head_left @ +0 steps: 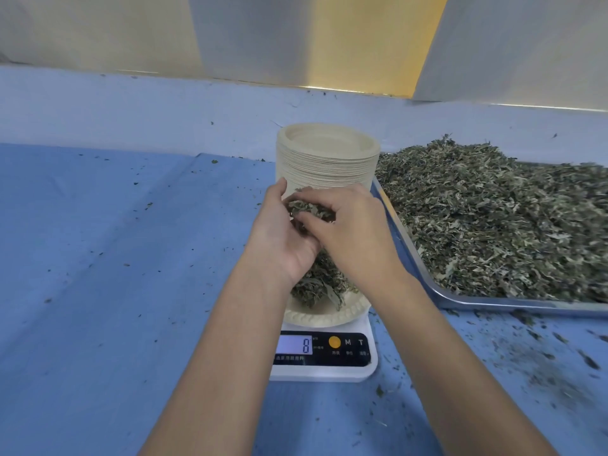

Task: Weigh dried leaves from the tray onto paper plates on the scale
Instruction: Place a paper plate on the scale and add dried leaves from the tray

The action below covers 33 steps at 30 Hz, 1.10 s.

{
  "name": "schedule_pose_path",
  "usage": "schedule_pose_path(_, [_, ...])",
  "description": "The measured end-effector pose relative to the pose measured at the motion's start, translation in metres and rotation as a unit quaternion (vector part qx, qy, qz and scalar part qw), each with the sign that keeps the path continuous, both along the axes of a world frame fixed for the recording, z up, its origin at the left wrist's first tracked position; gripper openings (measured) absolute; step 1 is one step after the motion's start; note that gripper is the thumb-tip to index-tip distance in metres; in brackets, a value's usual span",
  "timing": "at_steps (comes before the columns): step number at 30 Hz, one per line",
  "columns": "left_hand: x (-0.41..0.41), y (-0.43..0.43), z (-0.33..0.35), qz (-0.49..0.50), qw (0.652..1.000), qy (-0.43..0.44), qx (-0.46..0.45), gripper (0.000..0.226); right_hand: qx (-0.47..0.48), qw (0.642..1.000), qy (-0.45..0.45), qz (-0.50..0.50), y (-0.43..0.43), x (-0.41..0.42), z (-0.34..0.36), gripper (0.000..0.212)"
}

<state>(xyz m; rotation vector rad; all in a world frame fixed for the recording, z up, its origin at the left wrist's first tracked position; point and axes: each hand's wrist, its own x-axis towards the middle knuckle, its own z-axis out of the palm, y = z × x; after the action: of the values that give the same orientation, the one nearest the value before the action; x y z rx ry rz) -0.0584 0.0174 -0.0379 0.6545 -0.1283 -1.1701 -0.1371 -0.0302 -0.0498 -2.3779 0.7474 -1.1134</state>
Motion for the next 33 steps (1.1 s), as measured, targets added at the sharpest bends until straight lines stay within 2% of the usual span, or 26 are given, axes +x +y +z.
schedule_pose_path(2, [0.000,0.000,0.000,0.000,1.000,0.020,0.015,0.031,-0.011,0.999,0.047,-0.020,0.000,-0.001,-0.002,0.034])
schedule_pose_path(4, [0.001,0.000,-0.002,0.000,0.999,0.023,0.029,0.036,0.013,0.999,0.052,-0.002,0.001,-0.004,-0.003,0.038])
schedule_pose_path(7, [0.005,0.001,-0.003,0.006,0.999,0.016,0.042,0.039,0.070,0.997,0.006,0.045,0.002,-0.005,-0.002,0.040])
schedule_pose_path(13, [0.013,-0.002,-0.004,0.041,0.998,0.033,0.028,0.024,0.157,0.980,-0.087,0.089,-0.005,-0.005,0.004,0.032])
schedule_pose_path(21, [0.004,-0.005,-0.003,0.050,0.998,-0.002,0.033,0.033,0.091,0.993,-0.060,0.054,-0.005,-0.003,-0.004,0.023])
schedule_pose_path(24, [0.003,-0.008,-0.006,0.061,0.997,-0.020,0.031,0.028,0.086,0.994,-0.054,0.041,-0.004,-0.004,-0.006,0.018])
schedule_pose_path(28, [0.007,-0.012,-0.010,0.096,0.995,-0.005,0.013,0.023,0.169,0.980,-0.083,0.071,-0.007,-0.006,-0.003,0.018])
schedule_pose_path(33, [0.016,-0.011,-0.010,0.160,0.987,-0.002,0.023,0.026,0.222,0.967,-0.099,0.075,-0.014,-0.012,0.001,0.019])
